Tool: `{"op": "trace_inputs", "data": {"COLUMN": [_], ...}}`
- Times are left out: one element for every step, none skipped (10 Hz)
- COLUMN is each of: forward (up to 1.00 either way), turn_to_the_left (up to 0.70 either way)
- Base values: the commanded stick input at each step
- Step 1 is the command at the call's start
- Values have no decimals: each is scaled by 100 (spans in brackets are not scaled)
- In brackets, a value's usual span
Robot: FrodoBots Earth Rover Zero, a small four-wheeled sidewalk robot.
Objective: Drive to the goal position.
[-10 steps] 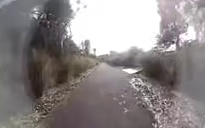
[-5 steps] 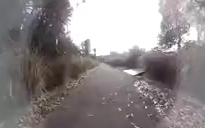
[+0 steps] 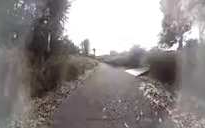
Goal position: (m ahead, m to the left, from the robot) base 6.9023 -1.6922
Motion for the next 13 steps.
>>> {"op": "trace_inputs", "data": {"forward": [70, 70, 70, 70, 70, 70, 70, 70, 70, 70, 70, 70, 70], "turn_to_the_left": [0, 0, 0, 0, 0, 0, 0, 0, 0, 0, 0, 0, 0]}}
